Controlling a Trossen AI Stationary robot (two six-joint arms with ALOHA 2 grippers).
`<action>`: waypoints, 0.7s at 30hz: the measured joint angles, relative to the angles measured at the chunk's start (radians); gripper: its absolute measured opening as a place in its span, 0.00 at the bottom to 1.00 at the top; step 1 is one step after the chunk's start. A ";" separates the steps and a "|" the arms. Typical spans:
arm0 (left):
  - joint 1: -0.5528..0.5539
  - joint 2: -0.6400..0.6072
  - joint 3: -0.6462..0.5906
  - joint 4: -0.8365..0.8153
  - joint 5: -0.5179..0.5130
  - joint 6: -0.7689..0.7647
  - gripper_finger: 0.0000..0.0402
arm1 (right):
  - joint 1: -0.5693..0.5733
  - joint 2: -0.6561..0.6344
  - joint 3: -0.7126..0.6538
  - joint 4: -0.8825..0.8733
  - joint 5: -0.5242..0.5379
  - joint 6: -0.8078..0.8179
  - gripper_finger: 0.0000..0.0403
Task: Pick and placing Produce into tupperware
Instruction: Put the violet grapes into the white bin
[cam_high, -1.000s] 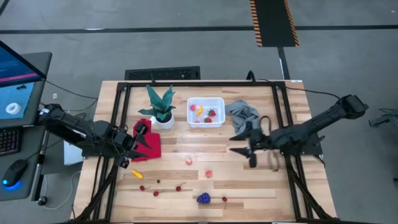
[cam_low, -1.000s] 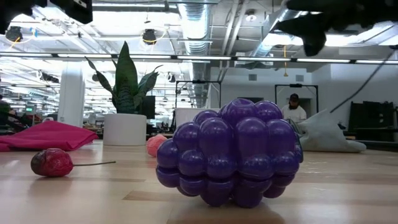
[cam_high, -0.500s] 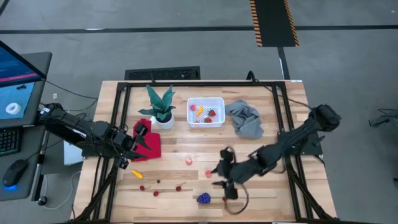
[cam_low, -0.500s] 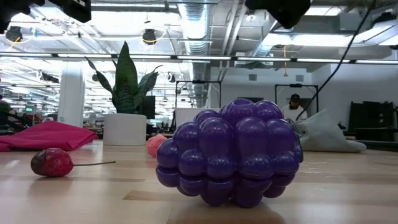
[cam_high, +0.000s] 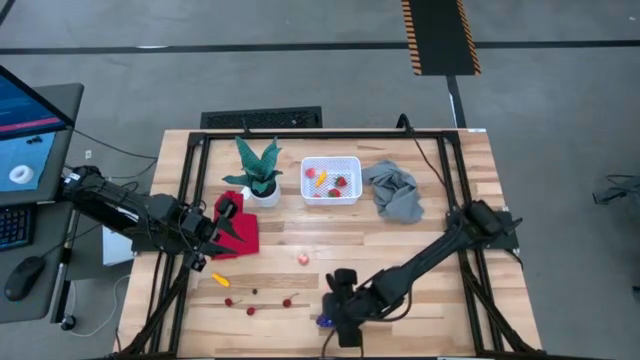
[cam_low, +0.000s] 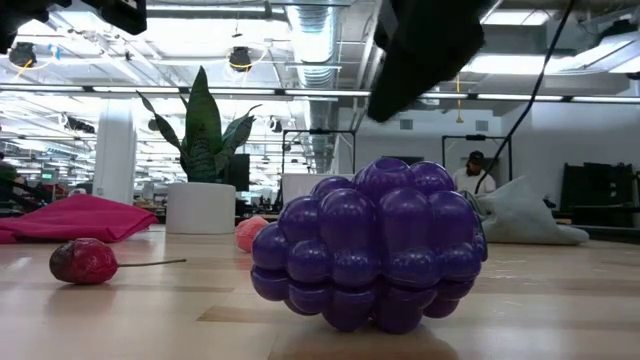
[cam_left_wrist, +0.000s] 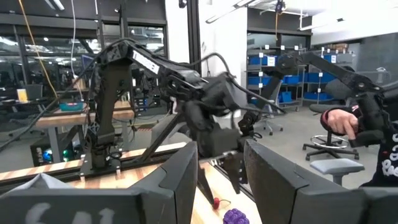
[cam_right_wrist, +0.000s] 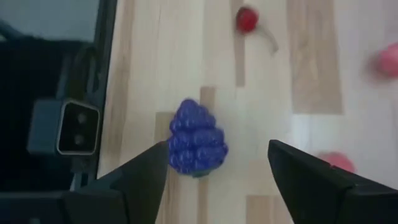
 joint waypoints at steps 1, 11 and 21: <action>0.000 0.000 0.000 0.000 0.000 0.000 0.31 | 0.000 0.015 0.019 -0.027 -0.008 0.000 0.77; 0.000 0.000 0.000 -0.006 0.001 0.000 0.31 | -0.001 0.089 0.082 -0.049 -0.043 0.000 0.87; 0.000 0.000 0.000 -0.007 0.001 0.000 0.31 | 0.001 0.104 0.084 0.004 -0.049 0.000 0.87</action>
